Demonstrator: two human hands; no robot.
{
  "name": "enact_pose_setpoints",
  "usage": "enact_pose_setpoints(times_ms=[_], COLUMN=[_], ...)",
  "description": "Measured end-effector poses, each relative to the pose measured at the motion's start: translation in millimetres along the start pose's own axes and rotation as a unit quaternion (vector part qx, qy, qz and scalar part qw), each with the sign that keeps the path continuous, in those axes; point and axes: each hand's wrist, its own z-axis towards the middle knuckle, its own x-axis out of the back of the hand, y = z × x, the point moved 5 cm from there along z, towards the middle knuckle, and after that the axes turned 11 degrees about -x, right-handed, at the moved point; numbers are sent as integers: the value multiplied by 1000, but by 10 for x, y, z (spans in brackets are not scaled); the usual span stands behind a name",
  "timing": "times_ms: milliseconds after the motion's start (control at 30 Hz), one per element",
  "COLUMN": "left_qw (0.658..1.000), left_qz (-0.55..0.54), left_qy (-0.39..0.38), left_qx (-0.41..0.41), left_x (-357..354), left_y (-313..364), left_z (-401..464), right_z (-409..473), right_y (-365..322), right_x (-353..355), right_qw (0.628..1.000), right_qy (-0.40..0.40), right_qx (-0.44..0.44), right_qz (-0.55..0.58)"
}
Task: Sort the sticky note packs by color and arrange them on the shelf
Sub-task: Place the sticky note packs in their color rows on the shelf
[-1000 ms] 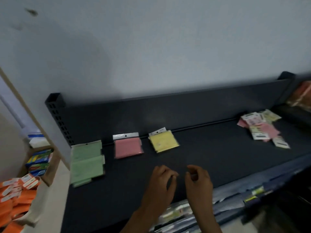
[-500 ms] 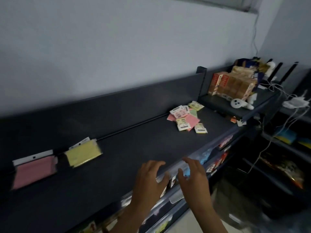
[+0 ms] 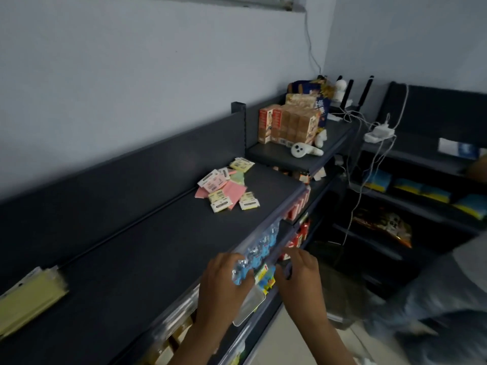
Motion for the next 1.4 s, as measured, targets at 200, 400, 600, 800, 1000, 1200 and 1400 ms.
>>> enact_pose_setpoints(times_ms=[200,400,600,800,1000,1200,1400], left_qw=[999,998,999,996,996,996,994], left_qz=[-39,-65,32,79,83,93,103], left_qy=[-30,-4,3,-4,-2,4,30], left_qx=[-23,-21,-39,-33,-13,6,21], left_x=[-491,-685,-761,-767,-821,-884,-970], left_y=[52,-201,-640,-1001,-1127,-1138,-962], left_z=[498,1446,2130,2450,2597,2656,2772], right_z=[478,1198,1958,2299,2452,2558,2846], right_y=[258,149,-263,-390,-479,-452,-325], right_x=[-5,-295,-948,-1523,-1702,-1743,-1452], right_qw=[999,999,997,988,982,973,973], right_qy=[14,-20,-69,-131,-107,-154,-180], right_qx=[-28,-36,0,13,38,26,-27], right_qz=[-6,-17,-45,-80,-151,-171,-141])
